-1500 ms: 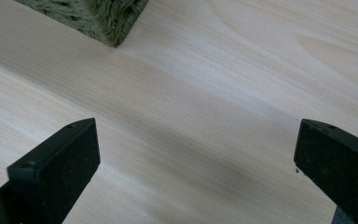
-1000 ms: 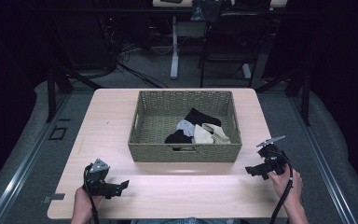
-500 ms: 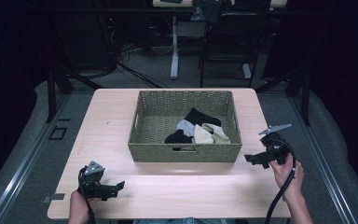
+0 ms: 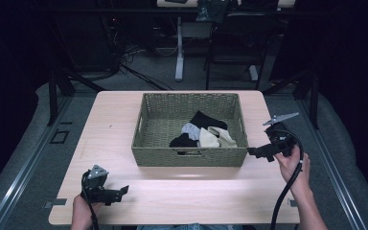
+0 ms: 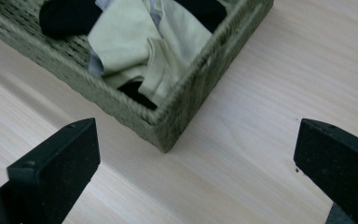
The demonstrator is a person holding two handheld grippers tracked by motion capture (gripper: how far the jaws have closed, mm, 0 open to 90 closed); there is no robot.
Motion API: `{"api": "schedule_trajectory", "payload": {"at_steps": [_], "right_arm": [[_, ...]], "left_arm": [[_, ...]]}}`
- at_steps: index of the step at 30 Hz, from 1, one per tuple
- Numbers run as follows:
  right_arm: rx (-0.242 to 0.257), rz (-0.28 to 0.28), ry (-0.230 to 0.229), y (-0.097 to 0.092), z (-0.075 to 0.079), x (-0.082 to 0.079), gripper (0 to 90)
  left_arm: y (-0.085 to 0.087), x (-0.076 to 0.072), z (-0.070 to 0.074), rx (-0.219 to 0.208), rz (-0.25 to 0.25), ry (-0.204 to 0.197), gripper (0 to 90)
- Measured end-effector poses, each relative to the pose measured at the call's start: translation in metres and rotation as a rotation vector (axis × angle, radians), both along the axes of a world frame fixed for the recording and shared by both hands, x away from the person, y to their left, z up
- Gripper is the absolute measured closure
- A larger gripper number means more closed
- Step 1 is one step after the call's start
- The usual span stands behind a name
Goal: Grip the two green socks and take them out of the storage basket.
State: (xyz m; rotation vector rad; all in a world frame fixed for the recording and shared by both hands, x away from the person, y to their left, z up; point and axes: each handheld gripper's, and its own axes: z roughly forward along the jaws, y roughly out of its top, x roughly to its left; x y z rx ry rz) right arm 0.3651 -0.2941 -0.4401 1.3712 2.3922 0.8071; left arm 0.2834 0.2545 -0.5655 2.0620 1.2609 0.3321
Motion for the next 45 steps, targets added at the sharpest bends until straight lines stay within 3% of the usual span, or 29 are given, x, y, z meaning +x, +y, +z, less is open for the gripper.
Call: {"api": "schedule_trajectory", "payload": {"at_steps": [9,18,22,25,29,32,36,37,43,45], "right_arm": [[0.008,0.026,-0.006,0.02,0.029,0.018,0.0],[-0.033,0.047,0.023,0.039,0.038,0.041,0.0],[-0.041,0.068,0.035,0.055,0.038,0.054,0.0],[-0.051,0.078,0.05,0.063,0.038,0.062,0.0],[-0.063,0.088,0.09,0.075,0.033,0.082,0.0],[-0.077,0.087,0.098,0.079,0.03,0.087,0.0],[-0.068,0.077,0.144,0.085,0.019,0.101,0.0],[-0.079,0.086,0.173,0.087,0.013,0.109,0.0],[-0.078,0.067,0.197,0.094,0.002,0.119,0.0],[-0.087,0.064,0.212,0.098,-0.004,0.124,4.1]], "left_arm": [[-0.009,0.003,0.003,-0.001,-0.044,-0.017,0.2],[-0.014,0.008,0.003,-0.002,-0.081,-0.021,0.2],[-0.015,0.007,0.003,0.0,-0.07,-0.031,0.2],[-0.013,0.007,0.003,-0.008,-0.071,-0.017,0.2],[-0.012,0.006,0.004,-0.01,-0.067,-0.021,0.2],[-0.012,0.006,0.003,-0.008,-0.068,-0.016,0.2],[-0.011,0.006,0.003,-0.007,-0.063,-0.018,0.2],[-0.01,0.006,0.003,-0.007,-0.063,-0.019,0.2],[-0.01,0.005,0.003,-0.007,-0.058,-0.016,0.2],[-0.01,0.005,0.003,-0.006,-0.058,-0.016,0.2]]}}
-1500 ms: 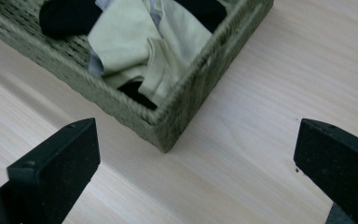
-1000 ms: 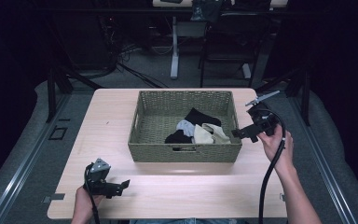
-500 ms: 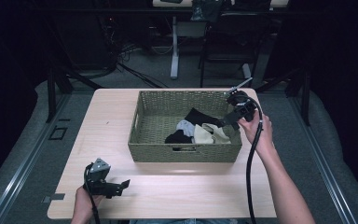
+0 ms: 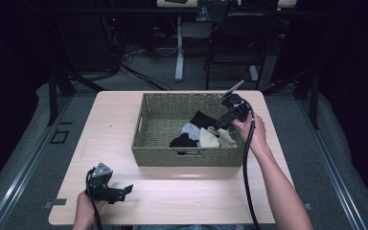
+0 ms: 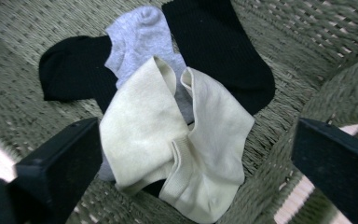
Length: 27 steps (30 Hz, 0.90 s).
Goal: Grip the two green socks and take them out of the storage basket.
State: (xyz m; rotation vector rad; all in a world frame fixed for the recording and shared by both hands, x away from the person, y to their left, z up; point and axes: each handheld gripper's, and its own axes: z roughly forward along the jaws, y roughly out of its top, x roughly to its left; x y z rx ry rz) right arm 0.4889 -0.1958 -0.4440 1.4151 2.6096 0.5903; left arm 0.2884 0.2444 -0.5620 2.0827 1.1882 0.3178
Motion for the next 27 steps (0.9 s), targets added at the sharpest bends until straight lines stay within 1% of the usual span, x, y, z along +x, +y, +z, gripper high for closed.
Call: {"api": "schedule_trajectory", "payload": {"at_steps": [1,3,4,6,7,8,9,10,11,13,14,17,18,19,21,22,23,24,25,26,27], "right_arm": [[-0.016,0.002,0.001,0.002,-0.001,0.002,6.4],[-0.023,-0.006,0.005,0.006,-0.005,0.003,11.1],[-0.041,0.003,0.011,0.008,-0.006,0.004,14.2],[-0.051,-0.009,0.006,0.013,-0.011,0.005,17.2],[-0.066,-0.005,0.01,0.014,-0.013,0.006,21.0],[-0.069,-0.012,0.0,0.016,-0.015,0.006,25.7],[-0.07,-0.02,-0.004,0.017,-0.018,0.007,27.1],[-0.093,-0.011,0.01,0.017,-0.019,0.008,29.5],[-0.1,-0.012,0.014,0.018,-0.021,0.009,34.1],[-0.1,-0.024,0.016,0.02,-0.026,0.01,35.6],[-0.116,-0.01,0.029,0.019,-0.026,0.011,37.9],[-0.116,-0.024,0.025,0.021,-0.032,0.012,45.2],[-0.134,-0.012,0.041,0.022,-0.033,0.013,46.0],[-0.143,-0.009,0.047,0.022,-0.034,0.013,48.0],[-0.142,-0.022,0.048,0.024,-0.039,0.013,52.4],[-0.155,-0.012,0.054,0.025,-0.04,0.014,54.8],[-0.146,-0.024,0.043,0.026,-0.043,0.014,57.0],[-0.155,-0.025,0.051,0.027,-0.045,0.014,57.6],[-0.161,-0.024,0.053,0.028,-0.046,0.015,59.1],[-0.179,-0.013,0.063,0.028,-0.047,0.016,60.6],[-0.182,-0.016,0.07,0.028,-0.048,0.017,61.4]], "left_arm": [[0.0,0.0,0.0,0.0,0.003,-0.002,0.2],[0.0,0.0,0.0,0.0,0.004,-0.003,0.2],[0.0,0.0,0.0,0.0,0.007,-0.006,0.2],[0.0,0.0,0.0,-0.001,0.005,-0.004,0.2],[0.0,0.0,0.0,-0.001,0.004,-0.004,0.2],[0.0,0.0,0.0,-0.002,0.005,-0.006,0.2],[0.0,0.0,0.0,-0.004,0.001,-0.001,0.2],[0.0,0.0,0.0,-0.004,0.001,-0.001,0.2],[0.0,0.0,0.0,-0.001,0.003,-0.002,0.2],[0.0,0.0,0.0,-0.001,0.005,-0.005,0.2],[0.0,0.0,0.0,0.0,0.005,-0.006,0.2],[0.0,0.0,0.0,0.0,0.005,-0.005,0.2],[0.0,0.0,0.0,-0.001,0.005,-0.006,0.2],[0.0,0.0,0.0,-0.001,0.005,-0.006,0.2],[0.0,-0.001,0.0,-0.002,0.008,-0.005,0.2],[0.0,-0.001,0.0,-0.002,0.008,-0.005,0.2],[0.0,0.0,0.0,0.001,0.007,-0.006,0.2],[-0.001,0.0,-0.001,0.002,0.013,-0.012,0.2],[0.0,0.0,0.0,0.0,0.005,-0.006,0.2],[0.0,0.0,0.0,0.001,0.001,-0.001,0.2],[0.0,0.0,0.0,-0.001,0.005,-0.007,0.2]]}}
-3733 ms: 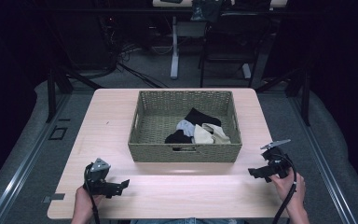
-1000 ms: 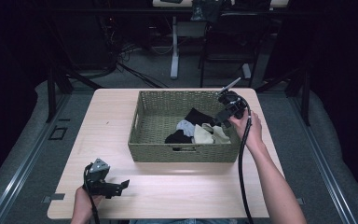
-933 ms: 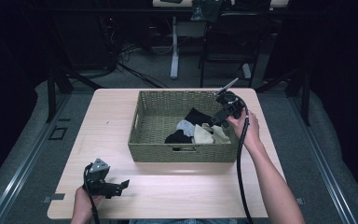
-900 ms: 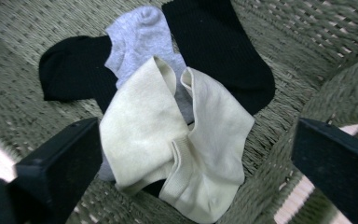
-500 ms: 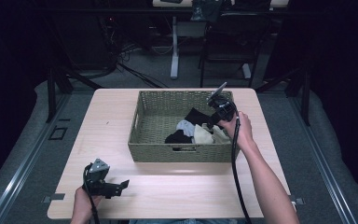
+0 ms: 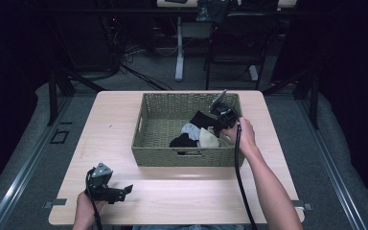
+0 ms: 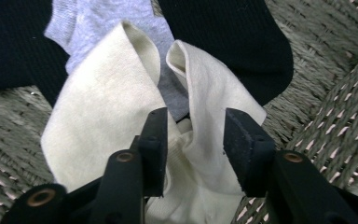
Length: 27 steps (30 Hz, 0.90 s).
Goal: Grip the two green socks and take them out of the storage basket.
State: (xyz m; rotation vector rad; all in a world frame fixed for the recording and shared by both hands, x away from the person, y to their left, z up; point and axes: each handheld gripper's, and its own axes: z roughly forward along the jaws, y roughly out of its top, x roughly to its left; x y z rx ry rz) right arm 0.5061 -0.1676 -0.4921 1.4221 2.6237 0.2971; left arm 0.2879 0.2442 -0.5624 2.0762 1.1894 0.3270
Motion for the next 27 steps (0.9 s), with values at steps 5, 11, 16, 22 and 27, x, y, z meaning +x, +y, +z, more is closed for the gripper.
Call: {"api": "schedule_trajectory", "payload": {"at_steps": [5,11,16,22,27], "right_arm": [[0.021,-0.045,-0.005,-0.003,-0.004,0.002,79.0],[0.008,-0.052,-0.009,-0.007,0.005,0.0,87.4],[0.036,-0.066,-0.05,-0.01,0.022,-0.004,87.4],[0.041,-0.054,-0.086,-0.011,0.043,-0.008,87.5],[0.051,-0.055,-0.105,-0.013,0.057,-0.011,87.4]], "left_arm": [[0.001,0.0,0.0,0.003,0.001,0.003,0.2],[0.0,0.0,0.0,0.003,-0.001,0.004,0.2],[0.0,0.0,0.0,0.004,-0.005,0.006,0.2],[0.0,0.0,0.0,0.003,0.001,0.002,0.2],[0.0,0.0,0.0,0.002,0.001,0.002,0.2]]}}
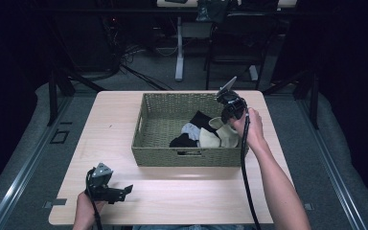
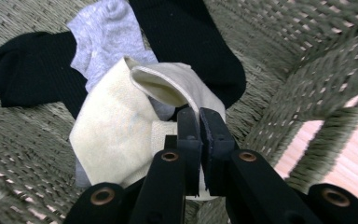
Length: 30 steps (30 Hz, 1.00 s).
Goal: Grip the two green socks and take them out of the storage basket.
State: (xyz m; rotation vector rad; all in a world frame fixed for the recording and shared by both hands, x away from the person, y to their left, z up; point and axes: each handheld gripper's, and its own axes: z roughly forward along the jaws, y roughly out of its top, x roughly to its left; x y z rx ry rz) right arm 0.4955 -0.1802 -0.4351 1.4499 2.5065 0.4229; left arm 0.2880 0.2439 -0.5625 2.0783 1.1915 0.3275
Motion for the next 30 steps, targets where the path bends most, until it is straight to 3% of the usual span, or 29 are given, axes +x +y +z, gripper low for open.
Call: {"api": "schedule_trajectory", "payload": {"at_steps": [4,14,30], "right_arm": [[-0.013,0.011,0.001,-0.002,0.012,-0.001,87.5],[0.024,0.012,-0.01,-0.007,0.038,-0.003,87.6],[0.055,0.031,-0.065,0.0,0.084,-0.008,87.8]], "left_arm": [[0.0,0.0,0.0,0.002,-0.005,0.0,0.2],[0.0,0.0,0.0,0.001,-0.003,0.002,0.2],[0.0,0.0,0.0,-0.002,-0.002,0.002,0.2]]}}
